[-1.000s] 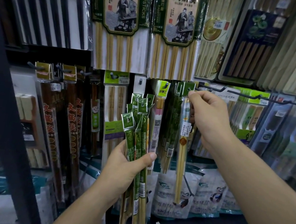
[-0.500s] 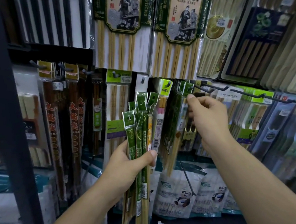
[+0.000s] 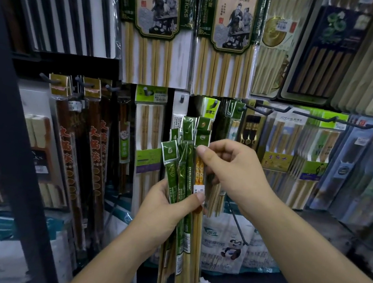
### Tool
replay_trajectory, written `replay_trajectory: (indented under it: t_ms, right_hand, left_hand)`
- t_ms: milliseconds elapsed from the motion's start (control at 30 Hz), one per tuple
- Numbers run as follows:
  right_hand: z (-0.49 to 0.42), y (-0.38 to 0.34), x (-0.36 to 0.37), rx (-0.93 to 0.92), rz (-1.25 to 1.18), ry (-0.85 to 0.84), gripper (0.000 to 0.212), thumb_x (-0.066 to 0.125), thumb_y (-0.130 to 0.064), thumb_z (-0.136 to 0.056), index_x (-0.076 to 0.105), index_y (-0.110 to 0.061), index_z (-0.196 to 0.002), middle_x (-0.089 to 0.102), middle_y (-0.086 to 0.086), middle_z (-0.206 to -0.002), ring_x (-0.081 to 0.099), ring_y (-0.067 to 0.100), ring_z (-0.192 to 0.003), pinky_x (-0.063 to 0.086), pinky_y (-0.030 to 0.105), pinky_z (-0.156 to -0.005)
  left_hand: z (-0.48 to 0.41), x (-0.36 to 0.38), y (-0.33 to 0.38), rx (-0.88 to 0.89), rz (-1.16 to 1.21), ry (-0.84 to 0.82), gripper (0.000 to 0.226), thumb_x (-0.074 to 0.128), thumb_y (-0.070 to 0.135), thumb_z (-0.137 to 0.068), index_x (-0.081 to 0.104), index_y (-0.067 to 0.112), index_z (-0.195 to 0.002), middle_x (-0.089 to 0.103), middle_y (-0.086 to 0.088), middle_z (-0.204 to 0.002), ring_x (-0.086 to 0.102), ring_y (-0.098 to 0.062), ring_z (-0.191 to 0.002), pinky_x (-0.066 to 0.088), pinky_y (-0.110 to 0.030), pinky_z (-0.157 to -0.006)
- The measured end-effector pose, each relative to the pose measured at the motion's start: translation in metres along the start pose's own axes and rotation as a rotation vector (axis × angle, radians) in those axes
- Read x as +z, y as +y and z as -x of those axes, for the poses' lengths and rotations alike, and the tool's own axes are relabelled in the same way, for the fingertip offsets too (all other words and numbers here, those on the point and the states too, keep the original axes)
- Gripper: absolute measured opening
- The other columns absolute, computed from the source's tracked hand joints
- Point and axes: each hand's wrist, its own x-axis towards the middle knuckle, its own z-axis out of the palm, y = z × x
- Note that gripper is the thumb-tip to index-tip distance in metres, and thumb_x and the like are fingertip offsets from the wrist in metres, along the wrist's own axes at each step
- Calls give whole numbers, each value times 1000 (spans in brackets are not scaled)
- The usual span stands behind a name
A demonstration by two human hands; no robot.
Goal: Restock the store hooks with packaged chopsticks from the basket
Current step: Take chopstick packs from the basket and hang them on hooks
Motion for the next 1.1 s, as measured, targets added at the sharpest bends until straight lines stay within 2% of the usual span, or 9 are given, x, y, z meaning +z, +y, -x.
replay_trajectory:
  t_ms: [100,233,300,433,600,733,833,1033,1100]
  right_hand:
    - [4,4,0,-15,49,8,18,74,-32,-91,72,-16,-83,63,0,-66,58,7,-60,51,22,-57]
    - [0,-5,-6,7,-38,52,14,70,-30,-94,72,-21,-84,65,-2,-73,60,9,-66,52,24,-59]
    - [-6,-12,-13,10,-91,108,21,65,-31,-97,70,-17,-82,61,-1,-73,57,11,-66,51,26,-63]
    - [-23,-21,-27,35,-166,229,31,57,-30,-103,72,-19,-78,57,4,-74,52,20,-68,47,36,-69]
    - [-36,-23,-32,47,-97,269,39,56,-29,-102,71,-27,-66,55,5,-70,48,12,-58,44,23,-56]
    - [-42,-23,-34,55,-64,283,32,57,-28,-100,65,-8,-77,52,10,-77,47,21,-68,47,32,-76]
    - [-44,-24,-33,45,-43,279,34,56,-27,-100,60,-1,-78,49,10,-76,45,22,-69,46,32,-81]
    - [-47,-17,-32,52,78,290,36,51,-23,-100,53,9,-85,41,9,-72,38,21,-67,40,24,-62]
    - [-48,-12,-33,39,138,319,36,53,-27,-101,60,1,-80,43,4,-60,44,16,-59,43,25,-58]
  left_hand:
    - [-1,1,0,25,-10,20,21,85,18,-80,77,32,-93,81,-1,-96,77,-16,-86,58,-19,-67]
    - [-1,0,-2,52,-52,45,21,85,30,-73,76,35,-91,80,6,-95,76,-9,-90,55,-13,-71]
    - [-2,-2,-3,46,-61,62,22,84,36,-72,75,30,-91,79,5,-94,75,-10,-91,55,-17,-75]
    - [-3,-5,-5,26,-53,82,44,82,46,-64,72,23,-100,79,2,-91,75,-12,-91,51,-27,-83]
    - [-3,-4,-7,23,-75,76,50,82,50,-61,71,25,-103,79,3,-93,75,-12,-94,50,-31,-88]
    - [-3,-3,-7,22,-81,73,47,82,50,-61,72,28,-101,79,4,-92,75,-11,-93,50,-29,-85]
    - [-3,-3,-7,19,-84,68,49,81,50,-62,71,26,-104,79,4,-92,74,-10,-93,49,-28,-84]
    - [-2,-4,-5,18,-84,64,47,81,48,-63,70,27,-103,79,5,-90,74,-9,-92,48,-25,-83]
    - [-2,-4,-5,14,-87,67,47,81,49,-63,71,28,-104,79,6,-90,74,-8,-91,48,-25,-82]
